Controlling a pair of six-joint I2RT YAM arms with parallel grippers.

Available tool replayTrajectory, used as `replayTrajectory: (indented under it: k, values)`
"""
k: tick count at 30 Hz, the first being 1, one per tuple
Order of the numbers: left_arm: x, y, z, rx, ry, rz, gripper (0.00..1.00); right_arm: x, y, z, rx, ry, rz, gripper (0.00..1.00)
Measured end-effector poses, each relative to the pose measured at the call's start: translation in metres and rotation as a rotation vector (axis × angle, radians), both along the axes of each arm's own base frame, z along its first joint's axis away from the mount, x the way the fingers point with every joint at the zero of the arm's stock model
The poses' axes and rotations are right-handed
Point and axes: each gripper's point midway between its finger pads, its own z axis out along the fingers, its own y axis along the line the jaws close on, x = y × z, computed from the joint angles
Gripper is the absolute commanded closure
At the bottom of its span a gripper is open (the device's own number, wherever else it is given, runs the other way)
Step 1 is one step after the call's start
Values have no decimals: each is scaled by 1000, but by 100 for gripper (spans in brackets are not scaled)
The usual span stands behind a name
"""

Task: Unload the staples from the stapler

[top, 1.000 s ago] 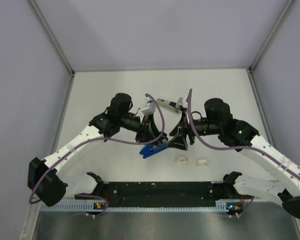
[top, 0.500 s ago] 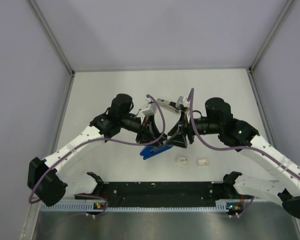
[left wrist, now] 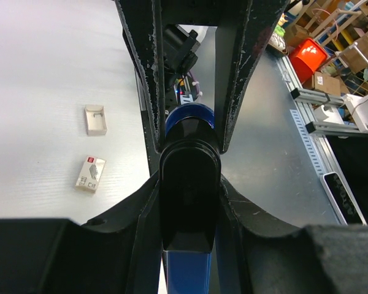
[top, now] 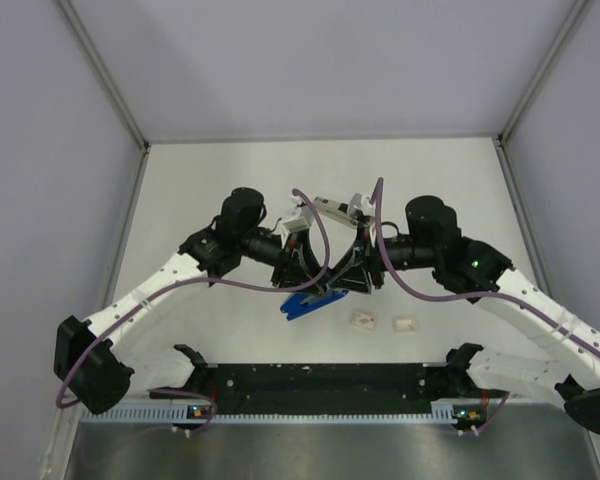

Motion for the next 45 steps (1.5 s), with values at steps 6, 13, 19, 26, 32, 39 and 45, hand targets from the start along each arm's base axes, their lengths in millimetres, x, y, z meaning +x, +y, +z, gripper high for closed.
replayTrajectory:
  k: [6,13,19,26,32,39,45]
  values:
    - [-1,1,2,-1,1,4,100,-1,1,-1,3,2,2,67]
    - [-1,1,1,10,20,18,100,0,1,-2,1,1,-4,66]
    - [1,1,-1,19,31,34,100,1,1,-4,-1,-1,-11,73]
    - [1,2,3,18,35,59,100,1,2,-2,10,-13,-12,100]
    - [1,1,5,5,34,78,100,0,1,-1,34,-32,-16,100]
    - [1,-2,15,-46,7,119,100,-1,-3,4,107,-87,-38,100]
    - [6,-4,25,-81,7,156,100,-3,-6,1,147,-87,-60,100]
